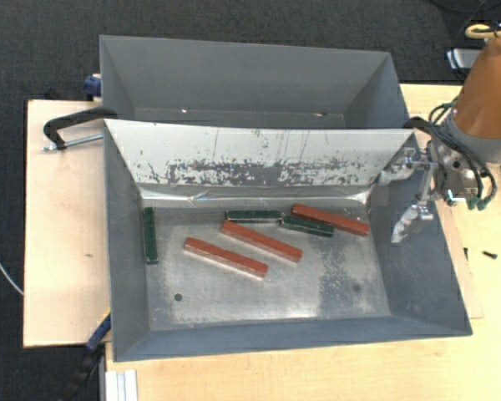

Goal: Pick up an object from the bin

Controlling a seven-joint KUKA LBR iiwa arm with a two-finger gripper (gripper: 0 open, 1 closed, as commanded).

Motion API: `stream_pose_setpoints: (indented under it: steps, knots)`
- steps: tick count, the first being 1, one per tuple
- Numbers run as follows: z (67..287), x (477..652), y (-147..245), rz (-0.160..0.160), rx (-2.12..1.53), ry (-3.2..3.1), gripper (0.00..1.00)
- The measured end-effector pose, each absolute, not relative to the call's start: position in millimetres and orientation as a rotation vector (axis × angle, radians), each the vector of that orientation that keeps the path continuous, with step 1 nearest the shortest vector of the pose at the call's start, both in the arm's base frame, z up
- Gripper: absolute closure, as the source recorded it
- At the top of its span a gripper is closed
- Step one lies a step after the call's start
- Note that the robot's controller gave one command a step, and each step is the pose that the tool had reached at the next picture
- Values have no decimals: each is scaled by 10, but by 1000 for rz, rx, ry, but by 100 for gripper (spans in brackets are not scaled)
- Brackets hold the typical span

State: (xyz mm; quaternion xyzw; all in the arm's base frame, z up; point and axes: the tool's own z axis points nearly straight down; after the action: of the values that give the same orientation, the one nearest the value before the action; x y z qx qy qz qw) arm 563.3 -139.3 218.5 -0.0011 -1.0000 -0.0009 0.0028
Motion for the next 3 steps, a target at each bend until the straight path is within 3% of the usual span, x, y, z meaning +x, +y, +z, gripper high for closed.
stream_pose_setpoints:
  steps: [1, 2, 3]
  knots:
    - [2231, 5651, -1386, 0, 0, -3144, 0]
    - [1656, 5817, -1321, 2, 29, -3150, 0]
    - [759, 5905, -1153, 2, 250, -3137, 100]
